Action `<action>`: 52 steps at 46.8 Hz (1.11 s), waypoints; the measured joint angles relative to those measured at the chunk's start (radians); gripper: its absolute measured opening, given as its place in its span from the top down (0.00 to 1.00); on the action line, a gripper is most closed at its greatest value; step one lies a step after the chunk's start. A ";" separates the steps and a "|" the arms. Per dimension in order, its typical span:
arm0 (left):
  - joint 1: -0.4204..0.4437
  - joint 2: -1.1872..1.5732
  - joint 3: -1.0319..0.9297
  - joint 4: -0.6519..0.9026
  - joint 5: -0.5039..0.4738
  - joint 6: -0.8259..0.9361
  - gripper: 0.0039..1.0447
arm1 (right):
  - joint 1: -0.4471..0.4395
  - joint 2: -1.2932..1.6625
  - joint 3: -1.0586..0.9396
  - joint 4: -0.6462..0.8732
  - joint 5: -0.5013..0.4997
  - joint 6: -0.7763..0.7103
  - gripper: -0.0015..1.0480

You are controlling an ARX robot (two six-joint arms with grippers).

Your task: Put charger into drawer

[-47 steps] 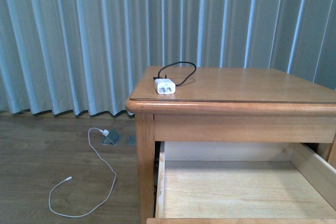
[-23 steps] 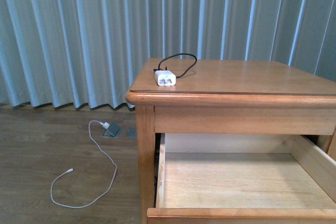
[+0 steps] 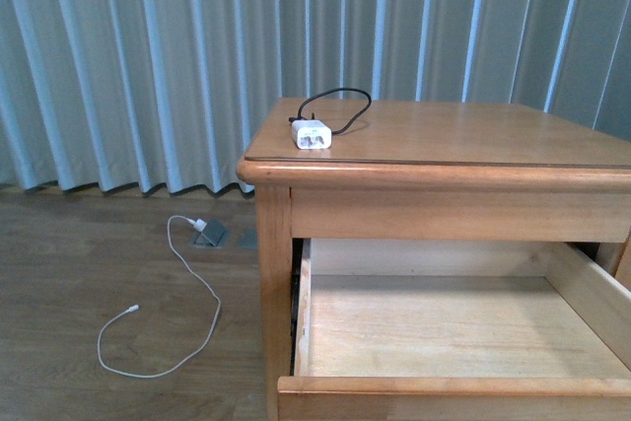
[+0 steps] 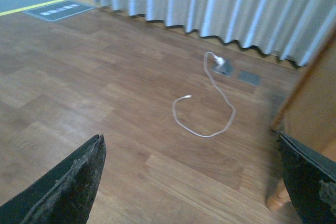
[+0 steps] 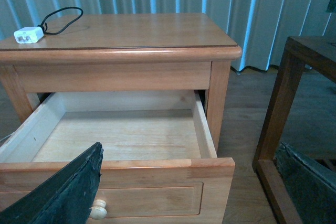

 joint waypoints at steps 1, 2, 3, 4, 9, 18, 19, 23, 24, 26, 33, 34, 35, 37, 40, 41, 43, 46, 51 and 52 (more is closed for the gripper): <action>-0.017 0.038 0.010 0.016 -0.059 -0.014 0.06 | 0.000 0.000 0.000 0.000 0.000 0.000 0.08; -0.026 0.077 0.023 0.035 -0.108 -0.035 0.06 | 0.000 0.000 0.000 0.000 0.000 -0.001 0.08; -0.026 0.119 0.039 0.055 -0.134 -0.048 0.06 | 0.000 0.000 0.000 0.000 -0.002 -0.001 0.09; -0.026 0.161 0.060 0.076 -0.142 -0.053 0.06 | 0.000 0.000 0.000 0.000 -0.002 -0.001 0.08; -0.024 0.385 0.199 0.176 -0.069 -0.051 0.06 | 0.001 0.000 0.000 0.000 0.000 -0.001 0.08; -0.082 0.789 0.504 0.336 0.079 0.055 0.06 | 0.001 0.000 0.000 0.000 0.000 -0.001 0.08; -0.091 0.830 0.540 0.337 0.093 0.065 0.06 | 0.001 0.000 0.000 0.000 0.000 -0.001 0.08; -0.128 0.995 0.692 0.346 0.152 0.101 0.06 | 0.001 0.000 0.000 0.000 0.000 -0.001 0.08; -0.137 1.034 0.730 0.346 0.167 0.109 0.06 | 0.001 0.000 0.000 0.000 -0.001 -0.001 0.08; -0.156 1.130 0.821 0.340 0.200 0.117 0.06 | 0.001 0.000 0.000 0.000 0.000 -0.001 0.08; -0.198 1.460 1.138 0.306 0.243 0.118 0.06 | 0.001 0.000 0.000 0.000 0.000 -0.001 0.08; -0.201 1.501 1.180 0.299 0.245 0.115 0.06 | 0.001 0.000 0.000 0.000 0.000 -0.001 0.08; -0.202 1.527 1.207 0.292 0.244 0.114 0.06 | 0.001 0.000 0.000 0.000 0.000 -0.001 0.08; -0.204 1.595 1.278 0.273 0.245 0.104 0.06 | 0.001 0.000 0.000 0.000 0.000 -0.001 0.08; -0.204 1.679 1.370 0.249 0.245 0.089 0.06 | 0.001 0.000 0.000 0.000 0.000 -0.001 0.08; -0.204 1.699 1.391 0.246 0.248 0.087 0.06 | 0.001 0.000 0.000 0.000 0.000 -0.001 0.08; -0.204 1.738 1.432 0.245 0.259 0.080 0.06 | 0.001 0.000 0.000 0.000 0.000 -0.001 0.08; -0.206 1.802 1.507 0.225 0.265 0.066 0.06 | 0.001 0.000 0.000 0.000 0.000 -0.001 0.08; -0.207 1.869 1.593 0.190 0.274 0.058 0.06 | 0.001 0.000 0.000 0.000 0.000 -0.001 0.08; -0.208 1.879 1.607 0.185 0.275 0.057 0.06 | 0.001 0.000 0.000 0.000 0.000 -0.001 0.08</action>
